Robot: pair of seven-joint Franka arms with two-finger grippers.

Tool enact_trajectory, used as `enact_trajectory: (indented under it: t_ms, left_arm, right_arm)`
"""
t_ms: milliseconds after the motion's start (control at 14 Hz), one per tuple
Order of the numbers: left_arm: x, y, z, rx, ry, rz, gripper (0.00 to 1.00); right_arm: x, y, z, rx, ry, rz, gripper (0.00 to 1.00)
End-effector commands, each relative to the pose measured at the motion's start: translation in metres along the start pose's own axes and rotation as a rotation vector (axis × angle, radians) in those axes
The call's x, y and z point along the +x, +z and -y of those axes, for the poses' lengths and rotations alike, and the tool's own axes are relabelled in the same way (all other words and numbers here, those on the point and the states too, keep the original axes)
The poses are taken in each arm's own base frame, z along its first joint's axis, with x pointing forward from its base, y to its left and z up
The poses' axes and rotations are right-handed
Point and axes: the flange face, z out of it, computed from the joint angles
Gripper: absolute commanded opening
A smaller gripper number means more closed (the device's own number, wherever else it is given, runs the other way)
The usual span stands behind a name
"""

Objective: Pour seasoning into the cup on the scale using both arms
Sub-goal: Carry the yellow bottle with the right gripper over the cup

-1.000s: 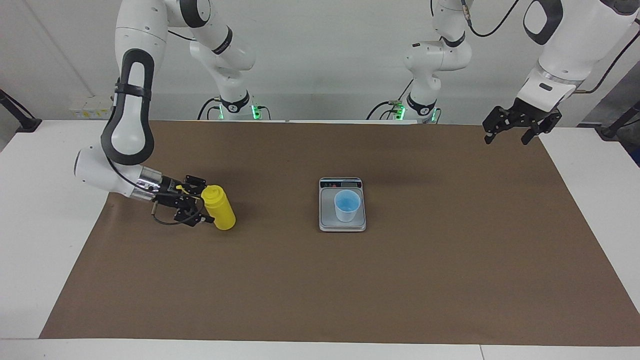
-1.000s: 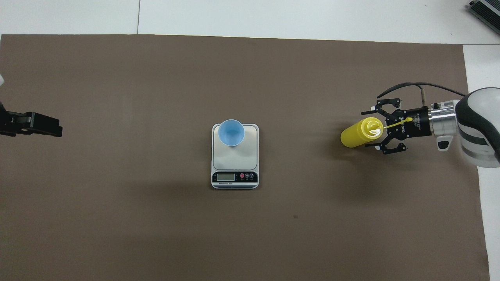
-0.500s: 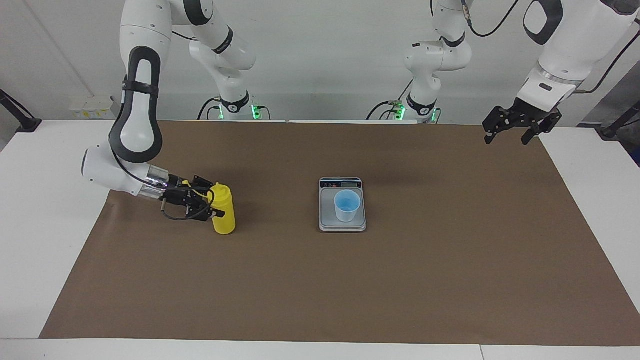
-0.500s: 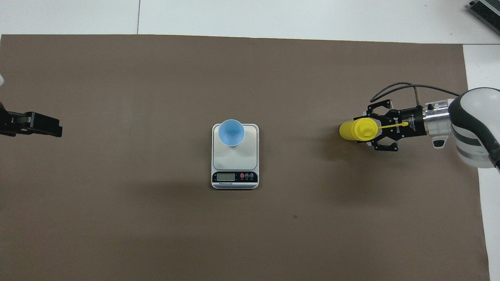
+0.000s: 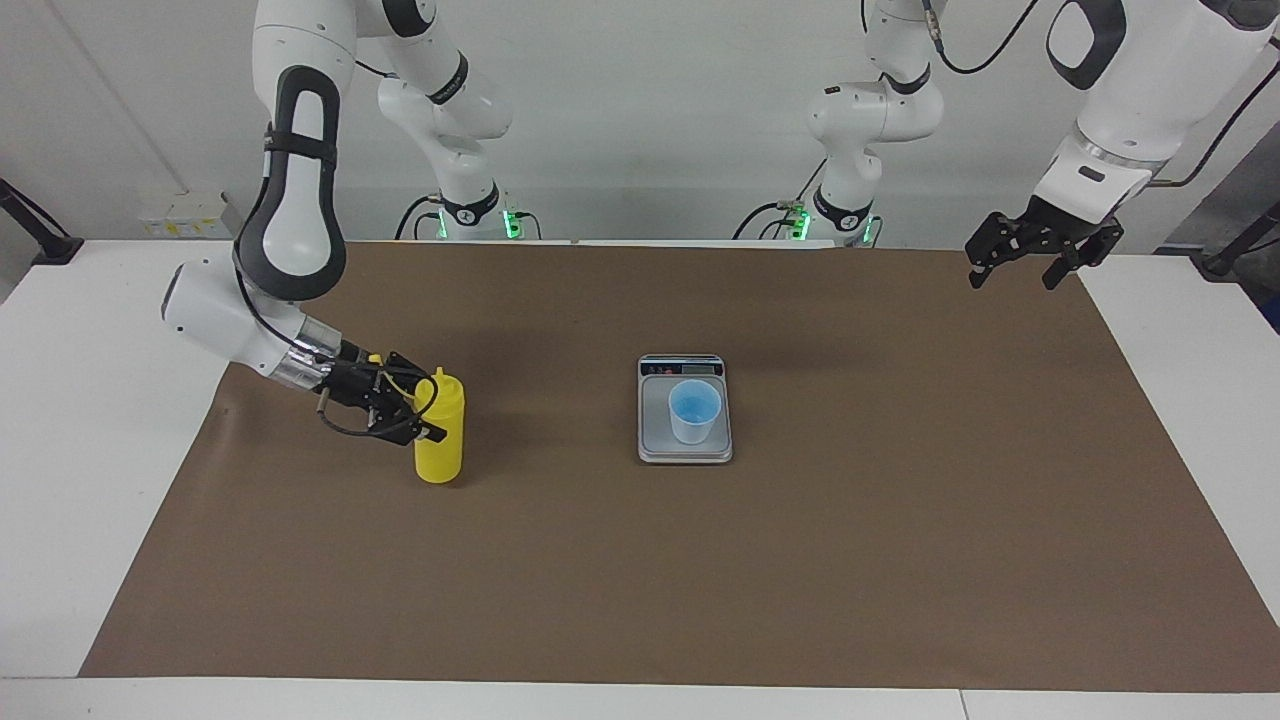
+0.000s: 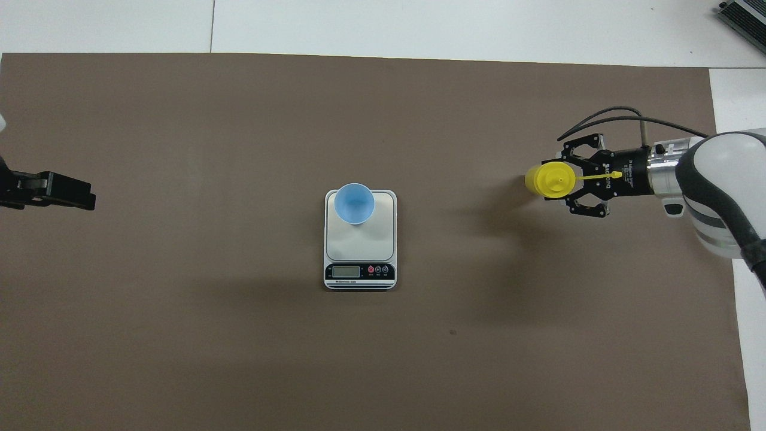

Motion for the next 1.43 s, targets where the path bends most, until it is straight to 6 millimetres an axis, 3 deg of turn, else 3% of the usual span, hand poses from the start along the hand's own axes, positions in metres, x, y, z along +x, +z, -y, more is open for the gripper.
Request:
enact_trajectory:
  t_ms: [0, 500, 786, 1071, 1214, 1286, 1357]
  left_arm:
    - [-0.01, -0.001, 0.002, 0.001, -0.015, 0.003, 1.0]
    - [-0.01, -0.001, 0.001, 0.001, -0.014, 0.003, 1.0]
    - [-0.01, -0.001, 0.001, 0.001, -0.014, 0.003, 1.0]
    - [-0.01, -0.001, 0.001, 0.001, -0.014, 0.003, 1.0]
    - [-0.01, -0.001, 0.001, 0.001, -0.014, 0.003, 1.0]
    - [-0.01, -0.001, 0.001, 0.001, -0.014, 0.003, 1.0]
    - [-0.01, -0.001, 0.001, 0.001, -0.014, 0.003, 1.0]
  right_arm:
    - [-0.052, 0.007, 0.023, 0.021, 0.035, -0.096, 0.0]
    - [-0.153, 0.056, 0.068, 0.077, 0.102, -0.276, 0.0]
    - [-0.214, 0.098, 0.076, 0.162, 0.038, -0.375, 0.0]
    - [-0.25, 0.127, 0.075, 0.257, -0.083, -0.434, 0.0]
    - [-0.258, 0.147, 0.072, 0.287, -0.17, -0.461, 0.0]
    - [-0.259, 0.154, 0.068, 0.285, -0.216, -0.485, 0.0]
    - [-0.272, 0.168, 0.06, 0.272, -0.277, -0.498, 0.0]
